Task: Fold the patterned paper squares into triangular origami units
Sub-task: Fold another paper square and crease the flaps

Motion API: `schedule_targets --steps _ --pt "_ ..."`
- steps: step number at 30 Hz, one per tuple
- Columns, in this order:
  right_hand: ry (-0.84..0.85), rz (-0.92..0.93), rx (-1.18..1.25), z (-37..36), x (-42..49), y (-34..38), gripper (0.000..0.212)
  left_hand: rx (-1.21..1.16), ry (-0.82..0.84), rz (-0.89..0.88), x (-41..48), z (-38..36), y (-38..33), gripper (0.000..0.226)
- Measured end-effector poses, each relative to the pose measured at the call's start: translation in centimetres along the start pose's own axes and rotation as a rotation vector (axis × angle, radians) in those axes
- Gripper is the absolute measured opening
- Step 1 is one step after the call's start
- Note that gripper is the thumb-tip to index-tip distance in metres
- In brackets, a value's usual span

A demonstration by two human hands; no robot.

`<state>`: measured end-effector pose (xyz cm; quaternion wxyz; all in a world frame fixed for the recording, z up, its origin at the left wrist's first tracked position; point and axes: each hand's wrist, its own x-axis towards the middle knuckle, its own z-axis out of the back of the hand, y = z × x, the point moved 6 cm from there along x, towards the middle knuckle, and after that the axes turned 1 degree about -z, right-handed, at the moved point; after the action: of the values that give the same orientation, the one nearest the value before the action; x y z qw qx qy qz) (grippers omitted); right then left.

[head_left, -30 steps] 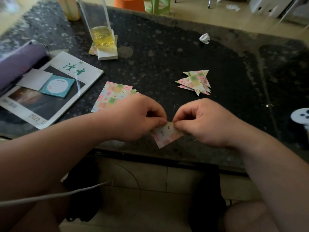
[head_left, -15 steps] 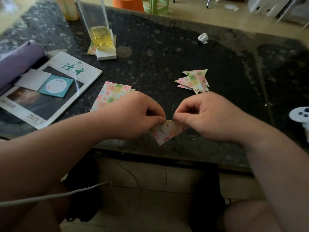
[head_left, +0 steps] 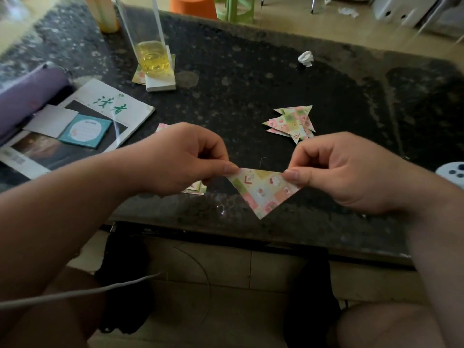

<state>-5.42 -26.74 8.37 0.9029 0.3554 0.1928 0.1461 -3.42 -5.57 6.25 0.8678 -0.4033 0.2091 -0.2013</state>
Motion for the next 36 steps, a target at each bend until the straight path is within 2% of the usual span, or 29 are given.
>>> schedule_targets --steps 4,7,10,13,15,17,18,19,21,22,25,30,34,36 --pt "0.056 -0.072 0.012 -0.2 -0.2 -0.2 0.030 -0.045 -0.020 -0.001 0.1 0.2 0.3 0.036" --pt "0.041 -0.088 0.078 0.0 -0.3 -0.3 0.042 -0.162 -0.052 -0.013 0.2 0.8 0.7 0.037" --pt "0.019 -0.066 0.120 0.0 -0.3 0.0 0.045 -0.420 -0.085 0.030 0.3 0.6 1.4 0.029" --pt "-0.036 -0.060 0.177 -0.1 -0.3 -0.1 0.052 -0.732 -0.181 0.161 0.6 -0.4 2.5 0.031" --pt "-0.098 -0.075 0.213 -0.3 0.0 -0.5 0.050 -0.966 -0.110 0.311 0.3 -2.2 3.2 0.042" --pt "-0.151 -0.088 0.234 -0.8 0.3 -0.8 0.047 -1.099 0.101 0.434 -0.5 -5.1 3.0 0.060" --pt "-0.168 -0.090 0.240 -1.1 0.5 -0.9 0.046 -1.121 0.185 0.435 -0.9 -6.3 2.5 0.061" --pt "-0.176 -0.097 0.254 -1.4 0.7 -1.1 0.045 -1.144 0.224 0.407 -1.0 -7.2 2.0 0.051" --pt "-0.166 -0.132 0.304 -1.8 0.9 -1.4 0.044 -1.182 0.191 0.364 -0.8 -7.9 1.2 0.020" --pt "-0.150 -0.156 0.308 -1.8 0.9 -1.5 0.044 -1.193 0.138 0.359 -0.5 -7.8 1.1 0.012" --pt "-0.071 -0.217 0.207 -2.2 0.8 -1.6 0.040 -1.181 0.007 0.351 0.1 -6.5 1.5 0.015" --pt "-0.034 -0.219 0.182 -3.0 0.8 -1.5 0.037 -1.050 -0.057 0.364 0.4 -6.1 2.4 0.027" --pt "-0.016 -0.185 0.168 -3.3 0.9 -1.2 0.032 -1.026 -0.083 0.364 0.6 -6.5 2.7 0.014" --pt "-0.030 -0.185 0.186 -3.2 0.9 -1.4 0.026 -1.030 -0.090 0.355 0.7 -6.3 2.6 0.016"
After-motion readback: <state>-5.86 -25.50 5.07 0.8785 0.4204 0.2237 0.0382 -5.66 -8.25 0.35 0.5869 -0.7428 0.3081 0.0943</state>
